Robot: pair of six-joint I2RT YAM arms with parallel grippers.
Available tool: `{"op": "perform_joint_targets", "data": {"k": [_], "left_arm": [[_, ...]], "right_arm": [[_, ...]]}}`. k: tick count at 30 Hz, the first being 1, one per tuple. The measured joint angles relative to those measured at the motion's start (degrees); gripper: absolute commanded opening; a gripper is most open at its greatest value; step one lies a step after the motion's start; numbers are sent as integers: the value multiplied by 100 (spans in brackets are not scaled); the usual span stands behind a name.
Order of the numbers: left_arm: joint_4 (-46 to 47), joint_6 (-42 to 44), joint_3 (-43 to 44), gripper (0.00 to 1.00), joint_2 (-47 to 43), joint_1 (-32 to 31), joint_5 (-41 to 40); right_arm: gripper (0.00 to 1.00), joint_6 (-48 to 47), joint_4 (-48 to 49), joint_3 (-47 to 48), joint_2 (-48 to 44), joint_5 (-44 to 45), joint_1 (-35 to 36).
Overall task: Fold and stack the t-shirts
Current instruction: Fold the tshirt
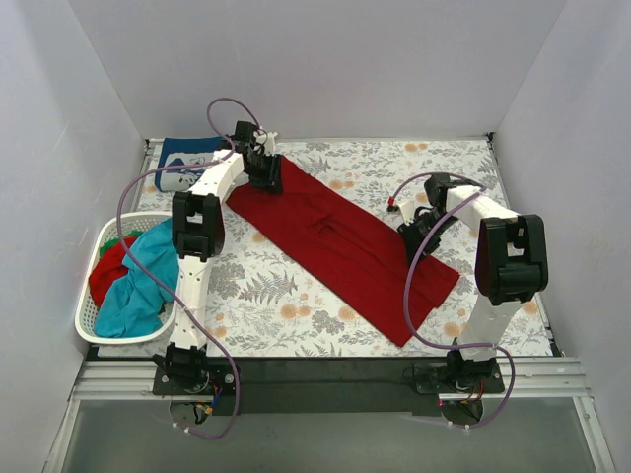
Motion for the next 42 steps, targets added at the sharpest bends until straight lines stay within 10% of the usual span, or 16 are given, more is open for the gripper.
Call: {"op": "perform_joint_targets", "data": {"k": [9, 20, 28, 36, 42], "left_arm": [[686, -166, -1862, 42, -1519, 131, 61], [251, -472, -2719, 36, -1738, -59, -79], [-131, -378, -2428, 33, -1423, -177, -424], [-496, -24, 501, 43, 249, -470, -166], [664, 136, -675, 48, -345, -564, -66]], "right_arm": [[16, -9, -345, 1508, 304, -236, -284], [7, -7, -345, 1226, 1231, 13, -160], [4, -2, -184, 79, 529, -22, 374], [16, 61, -345, -1099, -245, -857, 1757], [20, 72, -459, -223, -481, -1565, 1646]]}}
